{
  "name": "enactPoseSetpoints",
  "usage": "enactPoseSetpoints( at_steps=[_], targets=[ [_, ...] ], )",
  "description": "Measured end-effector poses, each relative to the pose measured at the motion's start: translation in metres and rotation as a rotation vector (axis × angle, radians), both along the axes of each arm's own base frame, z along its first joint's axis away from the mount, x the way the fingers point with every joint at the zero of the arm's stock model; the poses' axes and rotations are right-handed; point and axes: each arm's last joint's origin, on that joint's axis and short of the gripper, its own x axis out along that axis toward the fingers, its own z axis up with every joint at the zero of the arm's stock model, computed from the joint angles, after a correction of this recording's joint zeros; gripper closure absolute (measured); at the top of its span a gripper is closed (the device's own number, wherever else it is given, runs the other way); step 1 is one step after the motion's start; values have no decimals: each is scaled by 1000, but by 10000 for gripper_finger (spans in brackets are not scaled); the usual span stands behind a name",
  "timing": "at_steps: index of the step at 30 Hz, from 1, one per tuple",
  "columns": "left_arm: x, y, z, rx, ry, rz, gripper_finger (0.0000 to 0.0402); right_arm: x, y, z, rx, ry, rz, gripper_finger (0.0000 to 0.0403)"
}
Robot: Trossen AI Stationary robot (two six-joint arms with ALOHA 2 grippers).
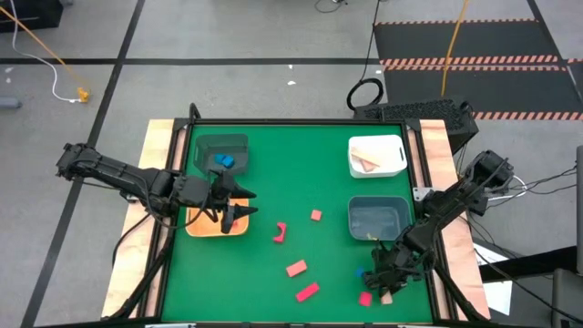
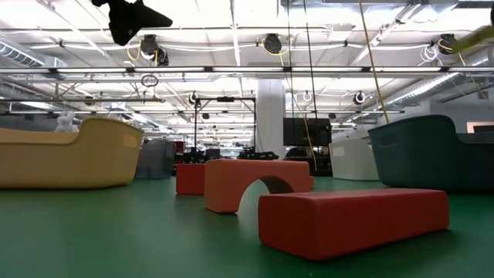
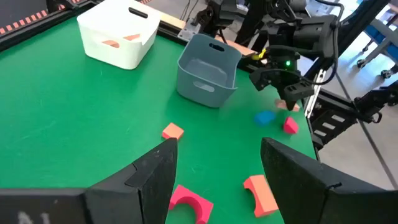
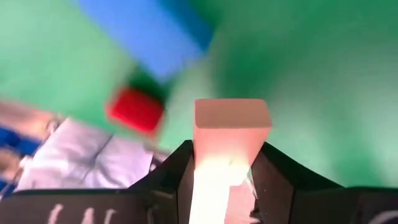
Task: Sort & place blocks by color
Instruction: Put the light brown block into the white bin
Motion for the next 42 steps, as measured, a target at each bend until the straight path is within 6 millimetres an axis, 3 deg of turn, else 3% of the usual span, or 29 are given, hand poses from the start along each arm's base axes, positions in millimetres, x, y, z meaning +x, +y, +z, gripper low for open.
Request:
enactPoseSetpoints(
  at_steps=[5,10,15,19,24,28,37,42],
  targets=[
    [1,0,2,-39,-23,14,169,-1,-7,27,-17,-232,-45,290],
    [2,0,6,-60,-67,28,169,-2,-23,56,-157,-565,-166,290],
    [5,0,15,-44,-158,40,170,-3,-52,76,-513,-851,-281,290],
    [6,2,24,16,-252,82,169,-8,-81,86,-844,-938,-292,290],
    [8,9,35,10,-365,150,170,-18,-119,93,-1203,-881,-324,284],
    [10,16,40,-23,-420,189,169,-29,-148,94,-1355,-752,-353,287],
    [10,21,42,-111,-442,225,170,-47,-199,82,-1507,-326,-425,286],
    [10,21,42,-98,-441,223,170,-48,-216,70,-1518,-223,-406,285]
  ],
)
